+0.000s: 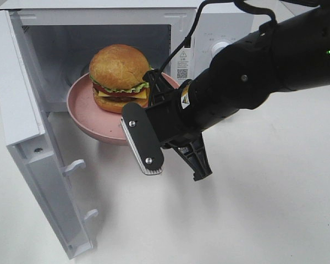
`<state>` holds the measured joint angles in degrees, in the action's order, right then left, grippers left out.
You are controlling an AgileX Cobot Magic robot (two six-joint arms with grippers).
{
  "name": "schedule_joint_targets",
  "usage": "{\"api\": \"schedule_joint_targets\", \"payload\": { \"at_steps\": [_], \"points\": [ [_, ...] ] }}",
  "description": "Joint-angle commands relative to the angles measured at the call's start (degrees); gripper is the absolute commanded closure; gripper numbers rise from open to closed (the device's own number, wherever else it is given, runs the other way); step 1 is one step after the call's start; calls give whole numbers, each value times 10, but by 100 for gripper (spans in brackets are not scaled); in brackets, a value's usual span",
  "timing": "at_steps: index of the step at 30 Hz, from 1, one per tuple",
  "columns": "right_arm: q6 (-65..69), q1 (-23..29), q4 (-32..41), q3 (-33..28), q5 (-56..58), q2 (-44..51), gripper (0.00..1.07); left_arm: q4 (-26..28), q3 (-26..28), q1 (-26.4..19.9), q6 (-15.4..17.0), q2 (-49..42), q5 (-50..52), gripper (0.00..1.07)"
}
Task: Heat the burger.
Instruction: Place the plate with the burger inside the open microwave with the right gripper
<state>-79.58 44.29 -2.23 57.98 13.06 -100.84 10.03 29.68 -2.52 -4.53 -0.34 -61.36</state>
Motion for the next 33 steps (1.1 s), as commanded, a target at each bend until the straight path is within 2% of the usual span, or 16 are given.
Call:
{"api": "schedule_joint_targets", "payload": {
  "at_steps": [1, 14, 33],
  "points": [
    [2, 1, -6, 39, -15, -13, 107, 2, -1, -1, 3, -5, -1, 9],
    [39, 0, -38, 114, 13, -63, 107, 2, -1, -1, 3, -5, -1, 9],
    [46, -2, -40, 207, 38, -135, 107, 1, -1, -1, 3, -5, -1, 9]
  ]
}}
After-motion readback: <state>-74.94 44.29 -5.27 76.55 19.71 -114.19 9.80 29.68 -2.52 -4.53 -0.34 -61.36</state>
